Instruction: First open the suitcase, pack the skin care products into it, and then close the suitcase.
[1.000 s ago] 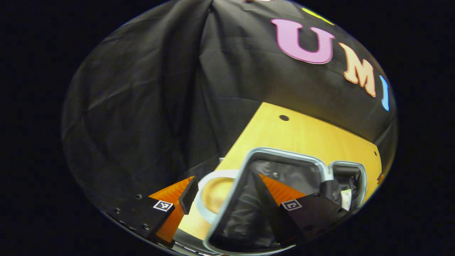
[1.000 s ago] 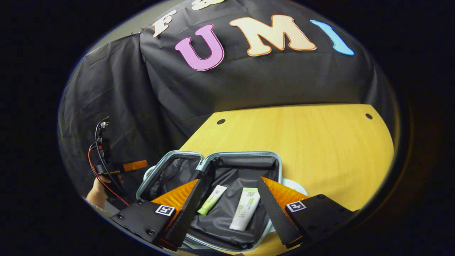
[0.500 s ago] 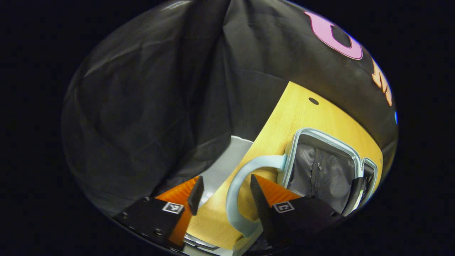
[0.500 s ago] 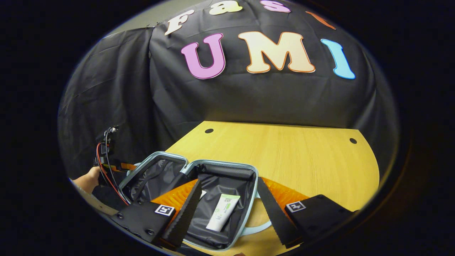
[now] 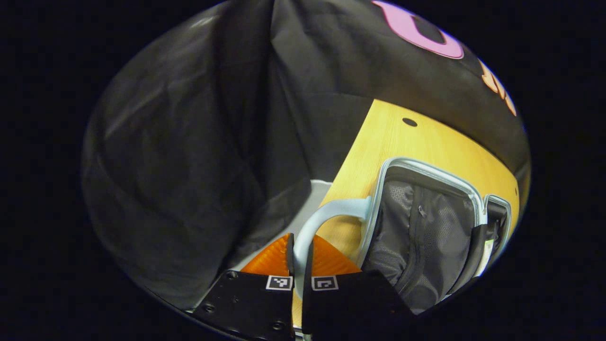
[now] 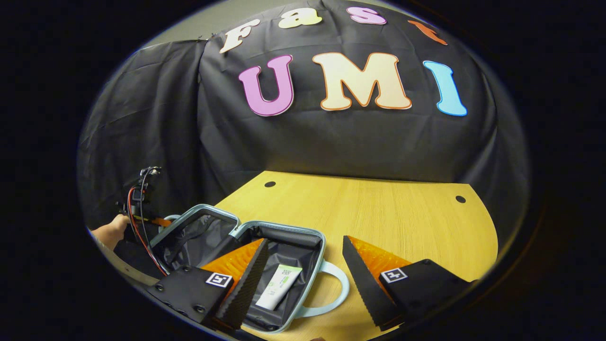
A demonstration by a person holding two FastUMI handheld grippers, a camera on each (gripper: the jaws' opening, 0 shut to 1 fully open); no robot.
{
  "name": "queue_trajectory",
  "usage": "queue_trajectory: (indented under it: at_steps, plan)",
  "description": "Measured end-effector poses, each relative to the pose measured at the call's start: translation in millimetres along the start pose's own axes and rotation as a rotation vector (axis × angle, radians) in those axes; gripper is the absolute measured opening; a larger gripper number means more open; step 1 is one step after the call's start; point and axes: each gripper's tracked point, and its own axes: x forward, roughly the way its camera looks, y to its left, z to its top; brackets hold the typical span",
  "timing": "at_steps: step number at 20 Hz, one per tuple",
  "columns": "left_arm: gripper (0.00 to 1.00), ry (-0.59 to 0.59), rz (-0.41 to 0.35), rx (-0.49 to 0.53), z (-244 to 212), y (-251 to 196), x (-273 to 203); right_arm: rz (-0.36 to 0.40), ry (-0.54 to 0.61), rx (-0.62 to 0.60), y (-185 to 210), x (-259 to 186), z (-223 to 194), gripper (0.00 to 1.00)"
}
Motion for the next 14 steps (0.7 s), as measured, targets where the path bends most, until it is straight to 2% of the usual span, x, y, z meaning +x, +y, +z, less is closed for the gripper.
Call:
queue_trajectory:
  at_steps: [6, 10, 14]
  plan:
    - [0.00, -0.171, -0.018, 0.054, 65, -21, -88, 0.041, -0.057, -0.069, -16, -12, 11, 0.98]
    - [0.00, -0.310, -0.091, 0.094, 115, -70, -174, 0.059, -0.082, -0.065, -39, -24, 17, 0.98]
    - [0.00, -0.388, -0.186, 0.115, 129, -140, -223, 0.032, -0.131, -0.037, -74, -38, 33, 0.98]
